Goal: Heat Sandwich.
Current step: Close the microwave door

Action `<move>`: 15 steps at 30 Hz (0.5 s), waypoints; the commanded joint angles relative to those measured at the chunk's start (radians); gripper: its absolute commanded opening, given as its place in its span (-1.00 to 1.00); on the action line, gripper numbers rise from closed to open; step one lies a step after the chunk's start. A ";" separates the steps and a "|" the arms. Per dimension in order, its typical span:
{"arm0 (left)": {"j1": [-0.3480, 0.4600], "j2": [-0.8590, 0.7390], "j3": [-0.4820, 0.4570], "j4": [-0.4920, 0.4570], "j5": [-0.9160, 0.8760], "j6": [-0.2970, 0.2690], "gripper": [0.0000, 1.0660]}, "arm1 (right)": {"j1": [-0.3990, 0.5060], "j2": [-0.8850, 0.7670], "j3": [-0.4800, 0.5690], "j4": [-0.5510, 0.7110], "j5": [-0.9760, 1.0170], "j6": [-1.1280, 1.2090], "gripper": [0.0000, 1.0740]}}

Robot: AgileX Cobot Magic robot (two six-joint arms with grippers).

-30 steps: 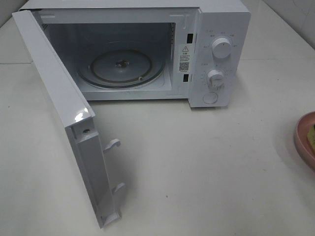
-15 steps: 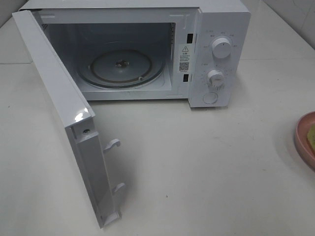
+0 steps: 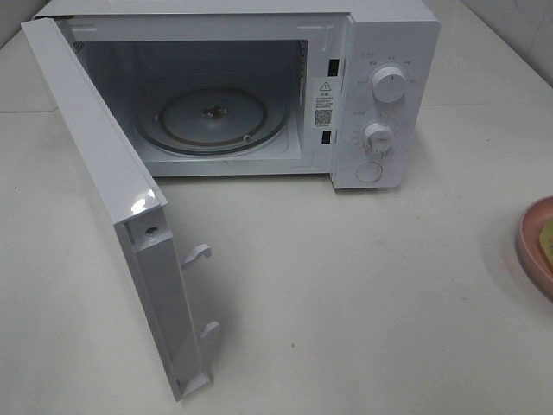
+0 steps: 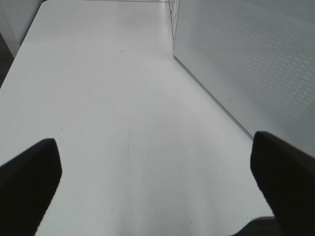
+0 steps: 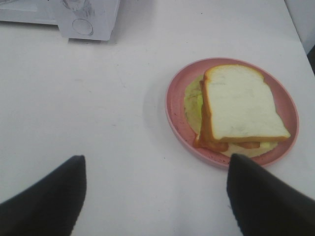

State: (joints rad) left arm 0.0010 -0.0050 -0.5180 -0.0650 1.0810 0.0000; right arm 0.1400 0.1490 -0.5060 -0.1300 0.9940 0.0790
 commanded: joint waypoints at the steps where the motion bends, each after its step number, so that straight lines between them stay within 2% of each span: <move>1: -0.001 -0.015 0.000 0.002 -0.011 -0.010 0.88 | -0.019 -0.050 0.011 0.010 0.004 -0.021 0.42; 8: -0.001 -0.015 0.000 0.002 -0.011 -0.010 0.88 | -0.053 -0.183 0.012 0.010 0.003 -0.028 0.42; 15: -0.001 -0.015 0.000 0.002 -0.011 -0.009 0.88 | -0.059 -0.181 0.012 0.010 0.003 -0.028 0.42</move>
State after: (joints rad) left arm 0.0010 -0.0050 -0.5180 -0.0650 1.0810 0.0000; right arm 0.0850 -0.0030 -0.4960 -0.1230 0.9990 0.0590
